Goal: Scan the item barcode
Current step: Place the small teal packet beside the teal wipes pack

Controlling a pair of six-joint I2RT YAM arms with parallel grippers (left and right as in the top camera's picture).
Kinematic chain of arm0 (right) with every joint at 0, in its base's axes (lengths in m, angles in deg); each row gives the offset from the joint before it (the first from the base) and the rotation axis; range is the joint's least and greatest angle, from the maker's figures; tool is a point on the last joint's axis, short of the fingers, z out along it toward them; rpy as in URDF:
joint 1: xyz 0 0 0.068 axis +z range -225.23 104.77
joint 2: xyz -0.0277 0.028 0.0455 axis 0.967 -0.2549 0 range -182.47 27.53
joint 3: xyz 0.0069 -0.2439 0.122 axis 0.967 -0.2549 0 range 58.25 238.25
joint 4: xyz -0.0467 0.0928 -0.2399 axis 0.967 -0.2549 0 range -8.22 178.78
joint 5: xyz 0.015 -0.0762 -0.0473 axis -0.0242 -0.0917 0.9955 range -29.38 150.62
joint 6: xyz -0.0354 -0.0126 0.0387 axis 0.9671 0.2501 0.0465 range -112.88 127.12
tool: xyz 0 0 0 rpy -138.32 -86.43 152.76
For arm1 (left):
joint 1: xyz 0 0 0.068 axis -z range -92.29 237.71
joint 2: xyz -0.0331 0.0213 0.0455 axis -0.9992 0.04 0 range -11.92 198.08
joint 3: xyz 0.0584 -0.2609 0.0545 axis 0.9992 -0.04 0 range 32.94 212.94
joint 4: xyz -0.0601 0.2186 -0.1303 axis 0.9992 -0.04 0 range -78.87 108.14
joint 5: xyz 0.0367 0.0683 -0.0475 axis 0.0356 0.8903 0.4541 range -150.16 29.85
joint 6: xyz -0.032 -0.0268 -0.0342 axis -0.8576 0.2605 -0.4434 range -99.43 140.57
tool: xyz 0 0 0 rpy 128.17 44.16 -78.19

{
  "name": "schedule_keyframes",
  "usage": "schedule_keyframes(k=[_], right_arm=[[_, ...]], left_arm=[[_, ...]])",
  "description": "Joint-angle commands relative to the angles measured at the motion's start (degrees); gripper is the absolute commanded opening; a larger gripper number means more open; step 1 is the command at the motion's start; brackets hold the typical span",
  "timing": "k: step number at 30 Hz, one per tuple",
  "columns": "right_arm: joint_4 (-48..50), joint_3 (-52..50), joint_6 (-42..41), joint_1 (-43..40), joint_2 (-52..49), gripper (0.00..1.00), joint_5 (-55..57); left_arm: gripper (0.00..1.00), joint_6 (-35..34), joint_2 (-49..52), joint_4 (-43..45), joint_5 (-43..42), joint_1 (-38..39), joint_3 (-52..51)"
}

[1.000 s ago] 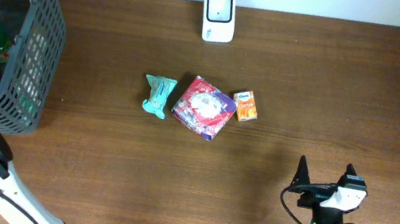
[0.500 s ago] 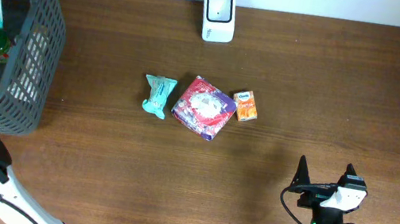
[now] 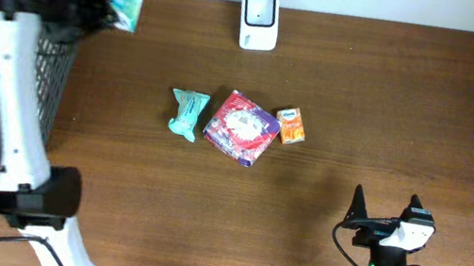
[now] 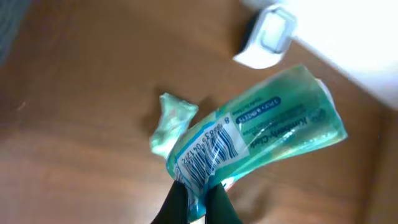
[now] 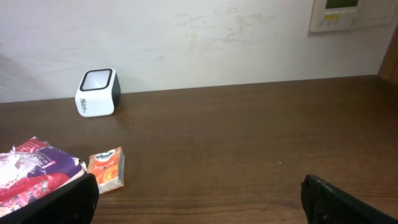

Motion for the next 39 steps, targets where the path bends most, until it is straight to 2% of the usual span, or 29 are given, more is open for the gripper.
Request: schedule_keyframes(k=[1,3,8,11,13,18,20,25,26,28,32,33,34,36,39], right_arm=[[-0.15,-0.50,0.00,-0.31,0.33,0.99,0.48],[-0.15,-0.50,0.00,-0.31,0.33,0.99,0.48],[-0.15,-0.50,0.00,-0.31,0.33,0.99,0.48],[-0.15,-0.50,0.00,-0.31,0.33,0.99,0.48],[-0.15,-0.50,0.00,-0.31,0.33,0.99,0.48],[-0.15,-0.50,0.00,-0.31,0.33,0.99,0.48],[-0.15,-0.50,0.00,-0.31,0.33,0.99,0.48],[-0.15,-0.50,0.00,-0.31,0.33,0.99,0.48],[-0.15,-0.50,0.00,-0.31,0.33,0.99,0.48],[-0.15,-0.50,0.00,-0.31,0.33,0.99,0.48],[-0.15,-0.50,0.00,-0.31,0.33,0.99,0.48],[-0.15,-0.50,0.00,-0.31,0.33,0.99,0.48],[-0.15,-0.50,0.00,-0.31,0.33,0.99,0.48],[-0.15,-0.50,0.00,-0.31,0.33,0.99,0.48],[-0.15,-0.50,0.00,-0.31,0.33,0.99,0.48]], left_arm=[[0.00,-10.21,-0.98,2.54,16.59,9.97,-11.32],[0.00,-10.40,-0.92,9.14,16.59,14.38,-19.96],[0.00,-16.57,-0.87,31.01,16.61,22.80,-43.19],[0.00,-16.57,-0.85,40.68,16.87,25.77,-51.04],[0.00,-16.57,-0.81,45.40,19.67,26.60,-54.47],[0.02,-16.57,-0.48,48.30,26.47,26.69,-59.65],[0.09,-16.57,1.40,49.48,26.21,26.69,-60.59],[0.36,-16.52,1.79,51.10,19.89,26.69,-59.63],[0.43,-15.63,1.51,50.90,18.12,26.43,-58.29],[0.52,-10.93,0.07,49.37,14.12,25.20,-54.16],[0.62,-4.92,-8.39,40.33,13.31,20.57,-41.66],[0.78,-3.48,-11.28,38.71,13.42,19.12,-39.28],[1.00,-1.57,-15.19,37.38,14.21,17.11,-37.79],[0.99,-1.40,-20.76,35.82,17.81,13.92,-37.77],[0.99,-1.38,-28.48,33.79,28.11,4.83,-37.77]])
